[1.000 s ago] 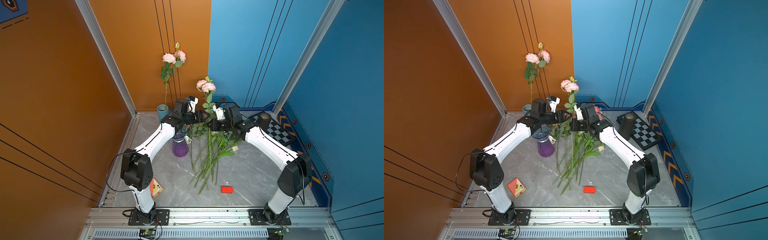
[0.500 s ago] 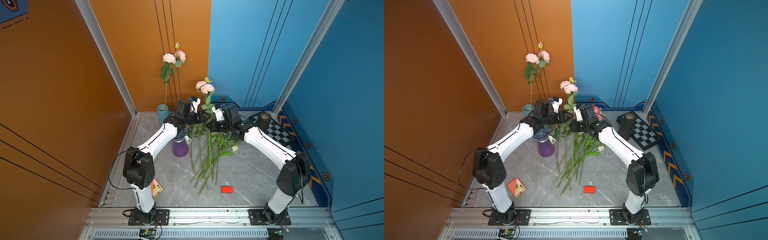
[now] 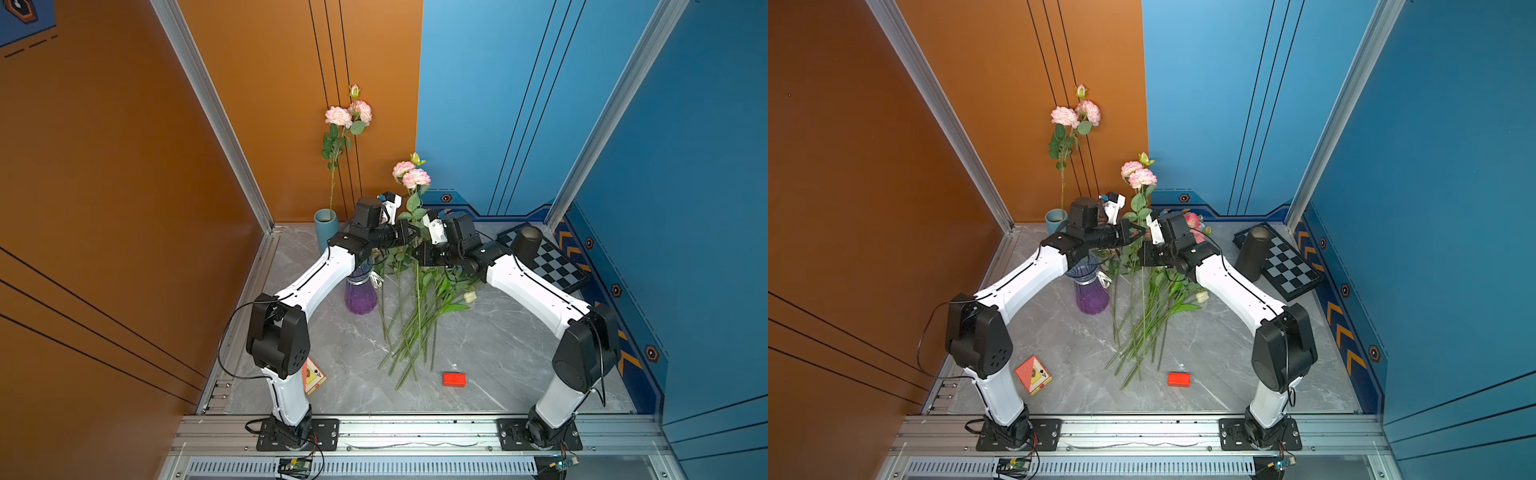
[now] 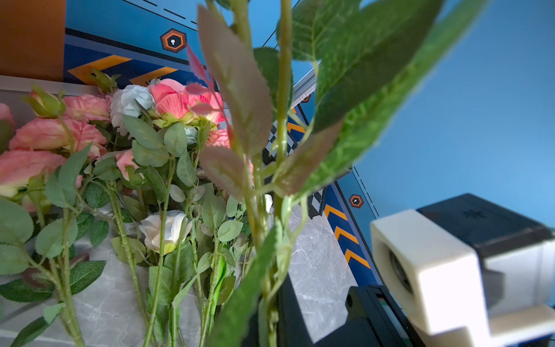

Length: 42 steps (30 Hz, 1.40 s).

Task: Place the pink flowers into the vase
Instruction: Place the flower in the vase.

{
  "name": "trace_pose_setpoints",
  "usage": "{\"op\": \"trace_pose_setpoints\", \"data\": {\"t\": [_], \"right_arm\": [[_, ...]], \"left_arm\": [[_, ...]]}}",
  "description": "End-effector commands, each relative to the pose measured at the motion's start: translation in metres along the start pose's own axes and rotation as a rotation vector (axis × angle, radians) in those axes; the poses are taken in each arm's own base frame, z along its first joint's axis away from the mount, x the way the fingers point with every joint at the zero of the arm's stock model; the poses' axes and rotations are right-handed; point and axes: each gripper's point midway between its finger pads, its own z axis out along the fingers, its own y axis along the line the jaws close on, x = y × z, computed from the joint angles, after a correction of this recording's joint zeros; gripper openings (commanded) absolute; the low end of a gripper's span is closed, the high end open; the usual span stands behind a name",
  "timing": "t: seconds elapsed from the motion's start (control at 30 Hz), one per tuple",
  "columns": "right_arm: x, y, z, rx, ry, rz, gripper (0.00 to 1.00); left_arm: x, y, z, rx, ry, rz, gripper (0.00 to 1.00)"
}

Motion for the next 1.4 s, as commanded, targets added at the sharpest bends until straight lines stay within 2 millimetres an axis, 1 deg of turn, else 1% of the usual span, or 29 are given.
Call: {"op": "trace_pose_setpoints", "data": {"t": [0.0,0.1,0.2,0.27,0.3,0.37,0.47,0.5,0.6,0.67,0.7,0.73,0.83,0.97,1.07,1.17,1.3,1.37], "right_arm": [[-0.001,-0.001,0.003,-0.003,-0.011,0.004,0.10],[0.000,-0.004,0.002,0.004,-0.012,0.007,0.15],[-0.002,-0.010,-0.004,0.019,-0.023,0.015,0.26],[-0.003,-0.014,-0.009,0.026,-0.030,0.021,0.35],[-0.003,-0.016,-0.011,0.032,-0.030,0.024,0.37],[-0.004,-0.019,-0.017,0.037,-0.039,0.025,0.43],[-0.005,-0.024,-0.026,0.051,-0.051,0.023,0.55],[-0.005,-0.026,-0.029,0.055,-0.054,0.023,0.60],[-0.005,-0.033,-0.037,0.072,-0.066,0.025,0.80],[-0.003,-0.037,-0.041,0.080,-0.066,0.030,0.92],[-0.002,-0.038,-0.042,0.081,-0.066,0.029,0.97],[-0.001,-0.038,-0.044,0.081,-0.066,0.030,1.00],[0.002,-0.040,-0.046,0.081,-0.063,0.030,1.00],[0.006,-0.041,-0.045,0.076,-0.052,0.032,1.00],[0.007,-0.039,-0.043,0.069,-0.047,0.032,1.00],[0.009,-0.038,-0.040,0.061,-0.036,0.033,1.00],[0.010,-0.034,-0.035,0.048,-0.025,0.031,1.00],[0.011,-0.033,-0.032,0.046,-0.017,0.033,1.00]], "left_arm": [[-0.005,-0.002,0.007,0.024,-0.005,0.008,0.00],[-0.006,-0.003,0.006,0.028,-0.011,0.009,0.00],[-0.013,-0.003,0.003,0.020,-0.034,0.019,0.00],[-0.022,-0.004,-0.001,0.008,-0.064,0.040,0.00],[-0.028,-0.004,-0.004,-0.002,-0.084,0.051,0.00],[-0.045,-0.006,-0.012,-0.018,-0.142,0.076,0.00],[-0.072,-0.013,-0.026,-0.020,-0.238,0.120,0.00],[-0.081,-0.016,-0.030,-0.024,-0.266,0.140,0.00],[-0.110,-0.029,-0.047,-0.063,-0.362,0.243,0.00],[-0.131,-0.036,-0.062,-0.109,-0.435,0.316,0.00],[-0.140,-0.039,-0.069,-0.129,-0.466,0.350,0.00],[-0.149,-0.042,-0.078,-0.156,-0.500,0.391,0.00],[-0.175,-0.053,-0.102,-0.232,-0.596,0.517,0.00],[-0.209,-0.069,-0.140,-0.317,-0.727,0.665,0.00],[-0.228,-0.087,-0.167,-0.358,-0.818,0.754,0.00],[-0.245,-0.103,-0.196,-0.438,-0.912,0.843,0.00],[-0.268,-0.117,-0.239,-0.521,-1.021,0.896,0.00],[-0.278,-0.119,-0.263,-0.542,-1.075,0.890,0.00]]}}
